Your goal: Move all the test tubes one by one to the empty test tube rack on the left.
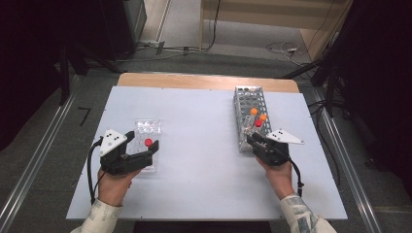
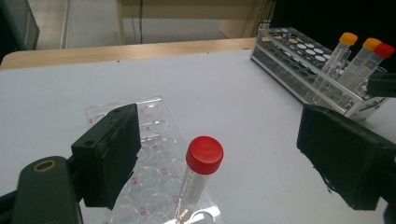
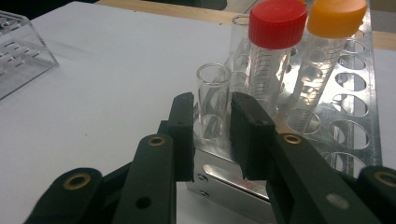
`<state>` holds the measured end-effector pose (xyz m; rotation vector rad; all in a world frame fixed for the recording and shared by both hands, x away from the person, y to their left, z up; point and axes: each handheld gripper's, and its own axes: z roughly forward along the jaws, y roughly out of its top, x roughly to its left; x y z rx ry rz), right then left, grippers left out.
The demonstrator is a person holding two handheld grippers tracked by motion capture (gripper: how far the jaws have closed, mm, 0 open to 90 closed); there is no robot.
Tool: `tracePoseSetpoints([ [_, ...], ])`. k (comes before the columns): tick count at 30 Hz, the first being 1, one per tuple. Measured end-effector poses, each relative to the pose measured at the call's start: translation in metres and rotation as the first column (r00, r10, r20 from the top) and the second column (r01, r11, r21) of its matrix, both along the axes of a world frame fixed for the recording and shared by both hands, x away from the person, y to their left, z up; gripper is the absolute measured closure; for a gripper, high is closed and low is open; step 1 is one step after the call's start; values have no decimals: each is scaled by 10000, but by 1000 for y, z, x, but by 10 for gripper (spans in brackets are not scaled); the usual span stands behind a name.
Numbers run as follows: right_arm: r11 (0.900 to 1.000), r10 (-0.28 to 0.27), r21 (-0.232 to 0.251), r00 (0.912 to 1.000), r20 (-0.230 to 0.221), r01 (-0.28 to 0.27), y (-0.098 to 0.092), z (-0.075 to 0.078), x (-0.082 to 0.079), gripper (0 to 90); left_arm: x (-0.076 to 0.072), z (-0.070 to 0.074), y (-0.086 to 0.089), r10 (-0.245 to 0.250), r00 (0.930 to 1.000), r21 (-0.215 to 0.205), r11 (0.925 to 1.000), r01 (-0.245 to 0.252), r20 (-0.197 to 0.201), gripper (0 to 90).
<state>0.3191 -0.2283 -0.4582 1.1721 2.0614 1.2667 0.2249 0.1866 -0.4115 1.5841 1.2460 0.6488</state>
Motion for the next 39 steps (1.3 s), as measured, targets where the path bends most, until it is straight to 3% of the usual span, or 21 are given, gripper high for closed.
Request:
tracePoseSetpoints([
  [17, 9998, -89, -151, 9998, 171, 92, 6, -3, 5, 728, 0, 0, -2, -68, 10000, 55, 10000, 69, -43, 140],
  [22, 9999, -164, 60, 9985, 518, 161, 3, 7, 1, 735, 0, 0, -2, -110, 9999, 53, 9999, 111, -40, 140],
  [29, 9999, -145, -70, 9938, 1103, 154, 4, 21, -8, 738, -1, 1, -3, -110, 9999, 42, 9999, 110, -11, 140],
  [32, 9997, -123, -203, 9903, 1384, 152, 5, 26, -12, 739, -1, 2, -3, -147, 9999, 13, 9999, 147, 21, 140],
  [39, 10000, -71, -15, 9814, 1919, 75, 3, 42, -25, 739, -4, 5, -4, -196, 9997, -14, 9998, 196, 134, 142],
])
